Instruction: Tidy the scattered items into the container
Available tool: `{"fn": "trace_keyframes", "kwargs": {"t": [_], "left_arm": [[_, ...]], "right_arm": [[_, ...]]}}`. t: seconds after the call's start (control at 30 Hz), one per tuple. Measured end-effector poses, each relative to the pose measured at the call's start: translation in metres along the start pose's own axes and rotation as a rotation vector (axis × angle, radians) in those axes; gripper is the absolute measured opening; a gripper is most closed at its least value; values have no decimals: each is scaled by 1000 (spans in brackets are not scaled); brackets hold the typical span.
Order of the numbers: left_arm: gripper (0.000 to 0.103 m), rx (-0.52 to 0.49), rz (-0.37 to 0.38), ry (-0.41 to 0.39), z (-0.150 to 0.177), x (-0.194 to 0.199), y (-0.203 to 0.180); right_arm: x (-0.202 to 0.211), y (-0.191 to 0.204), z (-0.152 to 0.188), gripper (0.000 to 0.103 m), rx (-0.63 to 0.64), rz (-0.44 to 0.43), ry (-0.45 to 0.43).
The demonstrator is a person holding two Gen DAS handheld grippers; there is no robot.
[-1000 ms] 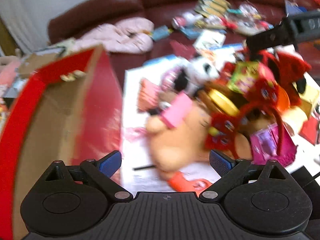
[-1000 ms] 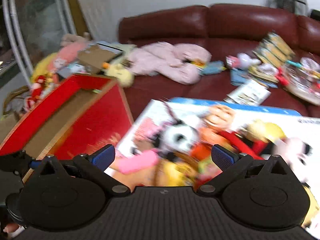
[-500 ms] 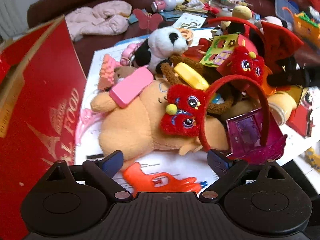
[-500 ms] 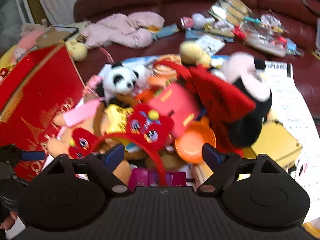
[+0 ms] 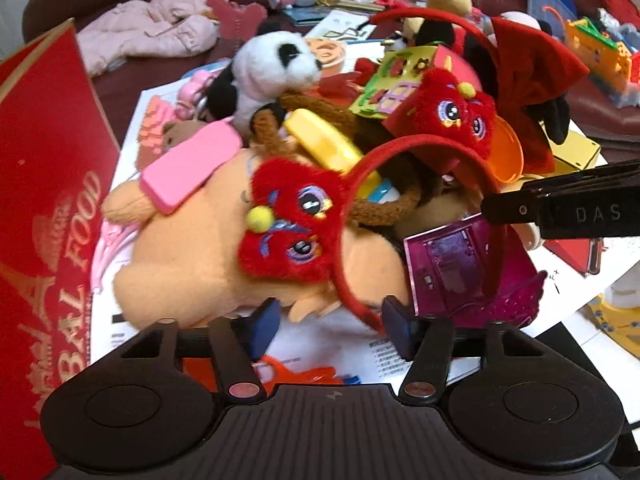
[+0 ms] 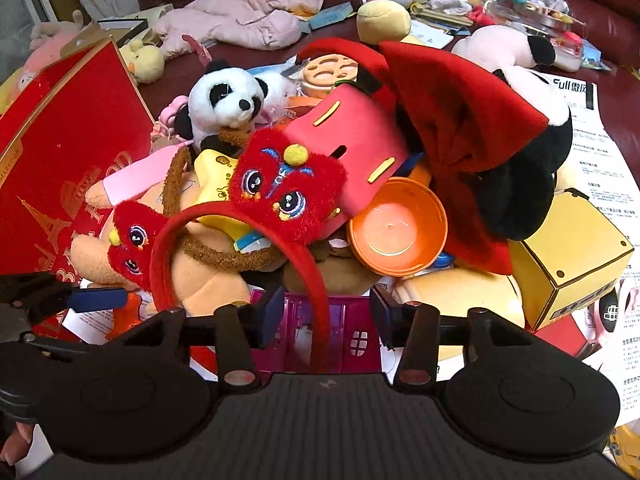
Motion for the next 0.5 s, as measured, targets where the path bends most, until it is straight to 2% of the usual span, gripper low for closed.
{"fn": "trace_keyframes", "kwargs": {"t": [0.03, 0.1, 0.13, 0.17, 0.43, 0.5], "left_arm": [[61, -4, -1, 2, -2, -2, -2], [44, 0, 2, 6, -5, -7, -2], [25, 4, 8, 13, -6, -9, -3], [14, 6, 14, 21, -6, -11, -3], [13, 38, 51, 31, -8, -11, 3], [15, 37, 36, 41, -9, -12, 2]], "right_arm": [[0, -1, 0, 50, -1, -1, -2], [0, -2, -2, 46, -4, -8, -3], [-1, -2, -3, 45, -6, -12, -3], [-1, -1, -5, 44, -4, -15, -4], [-13, 3, -10, 38, -11, -29, -13], [-16, 3, -11, 38, -29, -39, -17]]}}
Point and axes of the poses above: each gripper's, at about its wrist camera, not at the fingertips, and x roughly against the way its jaws point, y to its left, z to its underside, the point moved 8 cm from there along -x, roughly the way its jaws point, and after that the axes turned 12 degrees about y, right-handed, at the moved point
